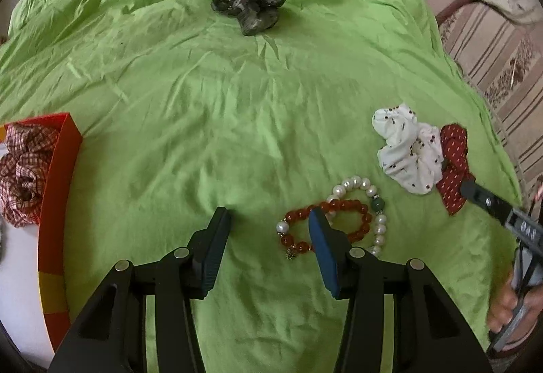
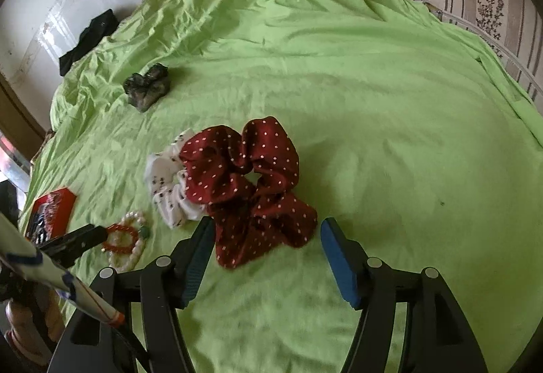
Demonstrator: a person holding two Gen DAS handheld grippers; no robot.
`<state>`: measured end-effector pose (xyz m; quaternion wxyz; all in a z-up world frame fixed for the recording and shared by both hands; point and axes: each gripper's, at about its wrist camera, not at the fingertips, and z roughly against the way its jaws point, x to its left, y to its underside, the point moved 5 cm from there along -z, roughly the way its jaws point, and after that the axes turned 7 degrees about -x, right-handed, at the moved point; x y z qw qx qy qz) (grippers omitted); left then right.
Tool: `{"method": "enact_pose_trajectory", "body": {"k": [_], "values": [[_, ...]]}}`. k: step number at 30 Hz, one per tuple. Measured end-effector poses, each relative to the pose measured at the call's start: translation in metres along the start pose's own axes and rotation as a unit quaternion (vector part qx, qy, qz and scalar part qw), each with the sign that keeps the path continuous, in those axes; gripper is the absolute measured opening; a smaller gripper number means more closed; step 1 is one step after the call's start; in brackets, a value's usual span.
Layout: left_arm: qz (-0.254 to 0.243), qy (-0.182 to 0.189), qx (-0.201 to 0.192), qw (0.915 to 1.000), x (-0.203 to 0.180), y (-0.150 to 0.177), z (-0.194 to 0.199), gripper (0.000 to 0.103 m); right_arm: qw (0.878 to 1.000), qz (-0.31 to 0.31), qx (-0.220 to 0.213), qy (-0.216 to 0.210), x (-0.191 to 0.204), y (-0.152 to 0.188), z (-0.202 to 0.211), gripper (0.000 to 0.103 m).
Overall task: Organize jewelry
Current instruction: 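Grasp the red bead bracelet with the left tool while the right grasps the red polka-dot scrunchie, then carry the red bead bracelet with the left tool while the right carries the polka-dot scrunchie into the box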
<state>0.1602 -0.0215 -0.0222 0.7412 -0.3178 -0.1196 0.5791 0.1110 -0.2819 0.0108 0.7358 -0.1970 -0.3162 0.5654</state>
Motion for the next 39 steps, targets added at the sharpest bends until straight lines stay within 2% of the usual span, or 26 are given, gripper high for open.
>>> {"method": "enact_pose_trajectory", "body": {"k": [3, 4, 5, 6, 7, 8, 10, 20, 29, 39], "values": [[-0.043, -0.035, -0.01, 0.9984, -0.009, 0.006, -0.002, 0.045, 1.0, 0.008, 0.002, 0.013, 0.001, 0.001, -0.009, 0.069], [-0.054, -0.051, -0.012, 0.9972, -0.011, 0.006, -0.003, 0.037, 1.0, 0.011, 0.003, 0.015, 0.002, 0.001, -0.011, 0.067], [-0.064, -0.068, -0.014, 0.9956, -0.011, 0.007, -0.002, 0.028, 1.0, 0.015, 0.007, 0.016, 0.002, 0.003, -0.013, 0.049], [-0.064, -0.079, -0.018, 0.9947, -0.01, 0.007, 0.0, 0.023, 1.0, 0.015, 0.012, 0.016, 0.001, 0.004, -0.014, 0.037], [-0.056, -0.076, -0.02, 0.9954, -0.007, 0.005, 0.002, 0.013, 1.0, 0.013, 0.017, 0.012, 0.001, 0.005, -0.013, 0.023], [-0.045, -0.069, -0.02, 0.9965, -0.002, 0.004, 0.004, 0.007, 1.0, 0.011, 0.016, 0.01, 0.0, 0.005, -0.011, 0.021], [-0.018, -0.051, -0.017, 0.9984, 0.006, 0.001, 0.013, 0.007, 1.0, 0.016, 0.013, 0.014, 0.0, 0.006, -0.003, 0.017], [0.018, -0.027, -0.057, 0.9979, 0.008, 0.014, 0.09, 0.007, 0.999, 0.028, -0.01, 0.012, 0.007, 0.02, 0.052, 0.017], [0.044, -0.008, -0.111, 0.9928, 0.004, 0.028, 0.175, 0.007, 0.999, 0.044, -0.018, -0.01, 0.031, 0.039, 0.088, 0.017], [0.037, -0.057, -0.155, 0.9855, 0.021, 0.045, 0.24, 0.007, 0.997, 0.074, -0.028, -0.024, 0.063, 0.058, 0.119, 0.017]]}}
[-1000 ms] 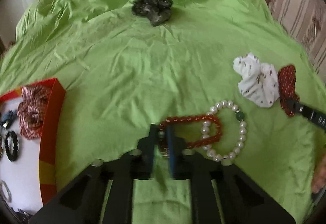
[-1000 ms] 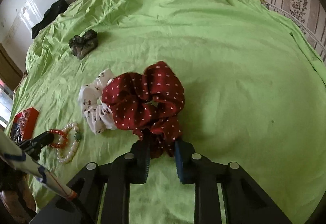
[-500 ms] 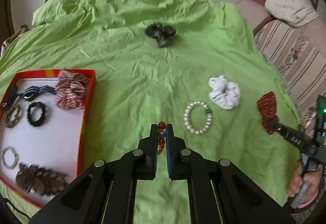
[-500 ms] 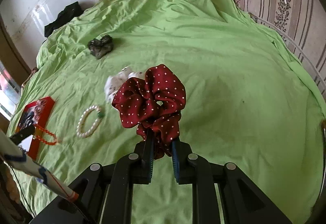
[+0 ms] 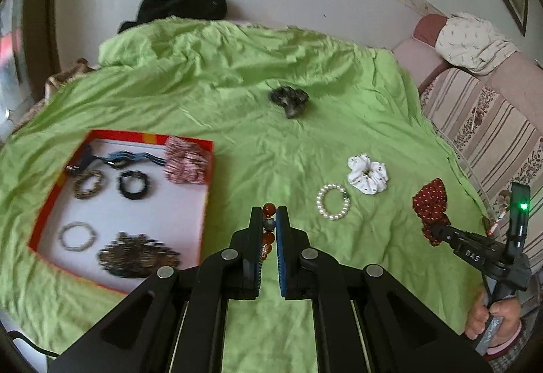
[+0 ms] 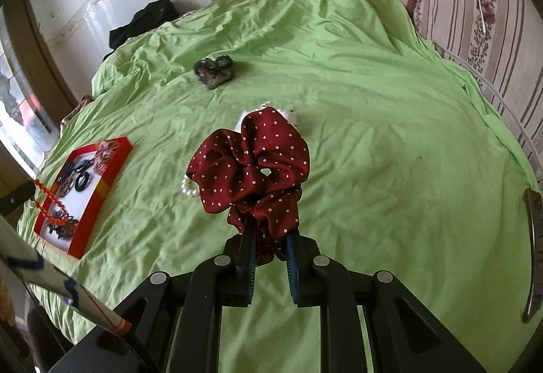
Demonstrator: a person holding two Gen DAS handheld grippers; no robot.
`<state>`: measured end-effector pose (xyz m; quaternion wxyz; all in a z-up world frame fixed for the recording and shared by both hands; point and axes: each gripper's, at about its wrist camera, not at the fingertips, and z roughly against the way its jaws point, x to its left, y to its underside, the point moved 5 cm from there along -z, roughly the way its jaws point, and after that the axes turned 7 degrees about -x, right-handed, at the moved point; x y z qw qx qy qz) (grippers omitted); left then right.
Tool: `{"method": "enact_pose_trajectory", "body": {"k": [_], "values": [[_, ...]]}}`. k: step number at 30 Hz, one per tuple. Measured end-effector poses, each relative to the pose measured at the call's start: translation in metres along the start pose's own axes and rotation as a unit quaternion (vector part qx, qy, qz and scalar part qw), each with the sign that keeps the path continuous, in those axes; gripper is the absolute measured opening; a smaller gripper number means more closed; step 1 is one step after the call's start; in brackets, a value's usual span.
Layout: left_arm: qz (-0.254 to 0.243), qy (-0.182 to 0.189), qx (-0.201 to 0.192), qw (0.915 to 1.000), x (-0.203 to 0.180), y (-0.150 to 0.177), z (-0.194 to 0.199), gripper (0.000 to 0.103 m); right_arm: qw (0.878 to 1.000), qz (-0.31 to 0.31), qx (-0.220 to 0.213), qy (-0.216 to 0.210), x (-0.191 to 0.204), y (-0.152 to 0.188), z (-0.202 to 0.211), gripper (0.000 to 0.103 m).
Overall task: Organize jewelry
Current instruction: 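Carry the red bead bracelet with the left tool while the right carries the polka-dot scrunchie into the box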
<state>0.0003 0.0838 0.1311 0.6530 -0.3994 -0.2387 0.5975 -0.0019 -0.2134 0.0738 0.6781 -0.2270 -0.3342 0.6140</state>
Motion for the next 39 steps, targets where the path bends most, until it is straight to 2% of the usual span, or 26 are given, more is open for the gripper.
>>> {"method": "enact_pose_trajectory", "body": {"k": [4, 6, 13, 20, 31, 39], "values": [[0.012, -0.022, -0.017, 0.9995, 0.021, 0.0, 0.019, 0.007, 1.0, 0.004, -0.003, -0.004, 0.01, 0.002, 0.008, 0.017], [0.018, -0.044, -0.027, 0.9985, 0.033, 0.005, 0.024, 0.007, 1.0, 0.006, -0.002, -0.006, 0.015, 0.004, 0.009, 0.017], [0.043, -0.094, -0.038, 0.9939, 0.076, 0.018, 0.041, 0.007, 0.999, 0.031, 0.011, -0.014, 0.042, 0.012, 0.008, 0.017], [0.078, -0.104, -0.05, 0.9902, 0.114, 0.015, 0.051, 0.007, 0.998, 0.059, 0.018, -0.028, 0.076, 0.014, 0.003, 0.017], [0.08, -0.095, -0.061, 0.9904, 0.141, -0.013, 0.038, 0.007, 0.994, 0.098, 0.039, -0.041, 0.128, 0.02, -0.016, 0.017], [0.06, -0.115, -0.055, 0.99, 0.154, -0.032, 0.01, 0.007, 0.989, 0.128, 0.054, -0.051, 0.17, 0.022, -0.028, 0.017]]}}
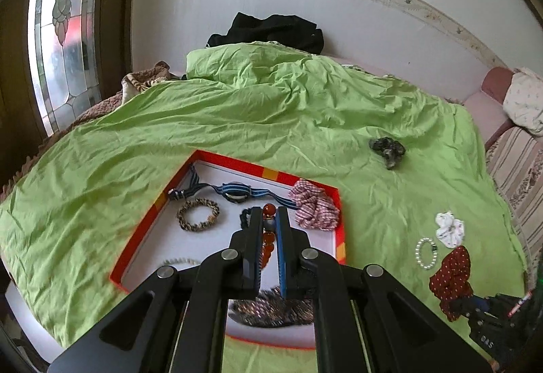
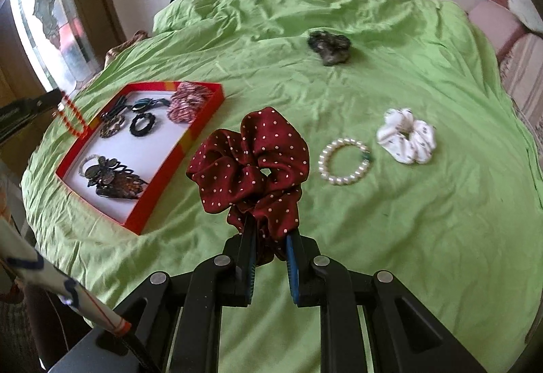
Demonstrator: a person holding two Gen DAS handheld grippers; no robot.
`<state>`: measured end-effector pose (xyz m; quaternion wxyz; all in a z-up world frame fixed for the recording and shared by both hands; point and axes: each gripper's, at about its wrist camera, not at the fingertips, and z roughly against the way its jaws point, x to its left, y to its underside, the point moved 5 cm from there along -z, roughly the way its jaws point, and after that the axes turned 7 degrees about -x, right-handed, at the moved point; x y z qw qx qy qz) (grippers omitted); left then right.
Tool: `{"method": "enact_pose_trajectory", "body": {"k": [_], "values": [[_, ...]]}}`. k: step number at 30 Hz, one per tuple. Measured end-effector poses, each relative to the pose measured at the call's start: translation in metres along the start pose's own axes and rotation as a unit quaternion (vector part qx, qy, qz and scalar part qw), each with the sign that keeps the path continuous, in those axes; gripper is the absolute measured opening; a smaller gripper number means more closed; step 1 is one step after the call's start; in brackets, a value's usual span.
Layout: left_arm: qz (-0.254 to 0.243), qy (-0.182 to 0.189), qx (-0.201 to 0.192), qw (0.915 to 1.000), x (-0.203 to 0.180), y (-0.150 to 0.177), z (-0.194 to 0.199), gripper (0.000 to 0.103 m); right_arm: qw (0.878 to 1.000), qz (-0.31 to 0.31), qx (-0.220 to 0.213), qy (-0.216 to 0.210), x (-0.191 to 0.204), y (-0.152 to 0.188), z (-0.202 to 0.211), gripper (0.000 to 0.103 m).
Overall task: Organize jewelry
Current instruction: 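Carry the red bead bracelet with the left tool while the right carries the polka-dot scrunchie into the box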
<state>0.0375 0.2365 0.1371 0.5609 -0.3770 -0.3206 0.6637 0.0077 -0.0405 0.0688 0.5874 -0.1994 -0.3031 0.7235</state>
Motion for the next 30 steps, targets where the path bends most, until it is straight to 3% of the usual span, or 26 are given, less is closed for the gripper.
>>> {"method": "enact_pose_trajectory", "body": {"k": [5, 16, 25, 30], "values": [[-0.015, -0.019, 0.005, 0.9997, 0.013, 0.004, -0.013, 0.007, 1.0, 0.021, 0.006, -0.005, 0.023, -0.01, -0.011, 0.017], [0.026, -0.035, 0.045, 0.9981, 0.07, 0.028, -0.053, 0.007, 0.998, 0.063, 0.015, -0.023, 0.092, -0.043, -0.051, 0.017], [0.005, -0.056, 0.053, 0.997, 0.083, 0.037, -0.069, 0.007, 0.996, 0.075, 0.025, -0.041, 0.14, -0.064, -0.088, 0.017], [0.015, -0.07, 0.06, 0.9956, 0.097, 0.038, -0.076, 0.007, 0.995, 0.071, 0.051, -0.047, 0.153, -0.06, -0.113, 0.017]]}}
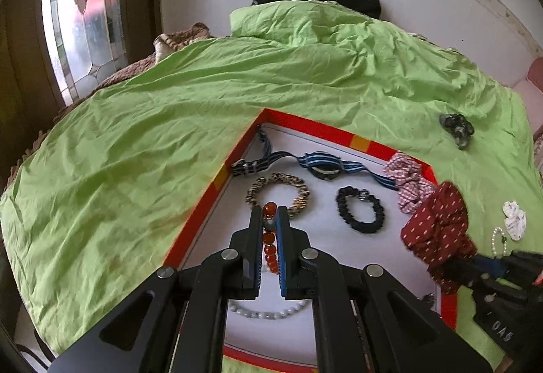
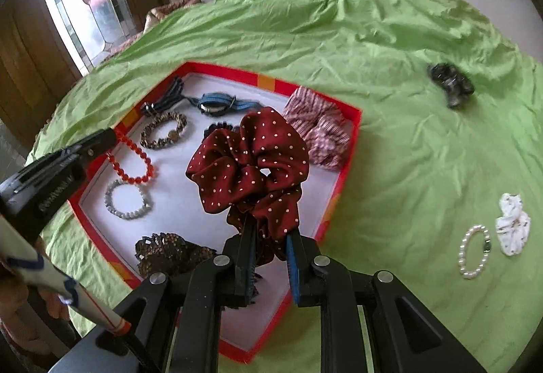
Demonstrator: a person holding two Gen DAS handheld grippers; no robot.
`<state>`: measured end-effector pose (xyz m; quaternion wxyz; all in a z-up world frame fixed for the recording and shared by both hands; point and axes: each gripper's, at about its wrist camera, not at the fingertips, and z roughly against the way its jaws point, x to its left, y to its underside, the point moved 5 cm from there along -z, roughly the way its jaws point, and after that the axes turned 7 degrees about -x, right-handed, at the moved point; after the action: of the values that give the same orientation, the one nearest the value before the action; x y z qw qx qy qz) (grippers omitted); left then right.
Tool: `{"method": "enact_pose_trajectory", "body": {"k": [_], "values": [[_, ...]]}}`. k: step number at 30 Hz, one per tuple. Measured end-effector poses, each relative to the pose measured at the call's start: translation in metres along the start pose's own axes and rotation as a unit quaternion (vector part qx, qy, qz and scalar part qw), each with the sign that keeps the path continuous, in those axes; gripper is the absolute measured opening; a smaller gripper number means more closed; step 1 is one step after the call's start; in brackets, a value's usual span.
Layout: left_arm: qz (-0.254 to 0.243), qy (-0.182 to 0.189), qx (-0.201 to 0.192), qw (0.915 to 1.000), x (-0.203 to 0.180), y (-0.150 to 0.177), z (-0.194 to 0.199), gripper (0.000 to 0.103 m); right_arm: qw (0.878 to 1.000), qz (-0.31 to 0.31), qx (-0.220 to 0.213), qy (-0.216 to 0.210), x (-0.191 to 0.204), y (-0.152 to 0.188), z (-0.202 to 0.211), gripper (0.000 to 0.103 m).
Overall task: Organize jewelry
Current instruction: 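Carry the red bead bracelet with the left tool while the right carries the polka-dot scrunchie into the box, then open both tools to release bracelet and scrunchie inside the red box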
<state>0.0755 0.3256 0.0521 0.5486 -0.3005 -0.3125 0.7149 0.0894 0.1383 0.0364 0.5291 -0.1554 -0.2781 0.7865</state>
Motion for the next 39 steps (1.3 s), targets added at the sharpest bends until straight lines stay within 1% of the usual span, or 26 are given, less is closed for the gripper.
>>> {"method": "enact_pose_trajectory", "body": {"k": [5, 15, 21, 28, 36, 39], "values": [[0.017, -0.01, 0.01, 0.9997, 0.013, 0.001, -0.007, 0.007, 1.0, -0.008, 0.016, -0.002, 0.001, 0.004, -0.014, 0.017], [0.021, -0.034, 0.019, 0.9991, 0.019, 0.005, -0.013, 0.007, 1.0, -0.002, 0.025, 0.011, 0.002, 0.007, -0.022, 0.018], [0.031, -0.035, 0.021, 0.9987, 0.024, 0.006, -0.014, 0.007, 0.999, 0.007, 0.03, 0.015, 0.006, 0.011, -0.024, 0.019], [0.029, -0.036, 0.021, 0.9987, 0.024, 0.006, -0.014, 0.007, 0.999, 0.019, 0.029, 0.02, 0.012, 0.013, -0.023, 0.022], [0.023, -0.036, 0.013, 0.999, 0.022, 0.006, -0.013, 0.007, 0.999, 0.021, 0.023, 0.02, 0.012, 0.013, -0.02, 0.023], [0.022, -0.036, 0.009, 0.9991, 0.02, 0.005, -0.012, 0.007, 0.999, 0.021, 0.021, 0.02, 0.011, 0.013, -0.018, 0.026]]}}
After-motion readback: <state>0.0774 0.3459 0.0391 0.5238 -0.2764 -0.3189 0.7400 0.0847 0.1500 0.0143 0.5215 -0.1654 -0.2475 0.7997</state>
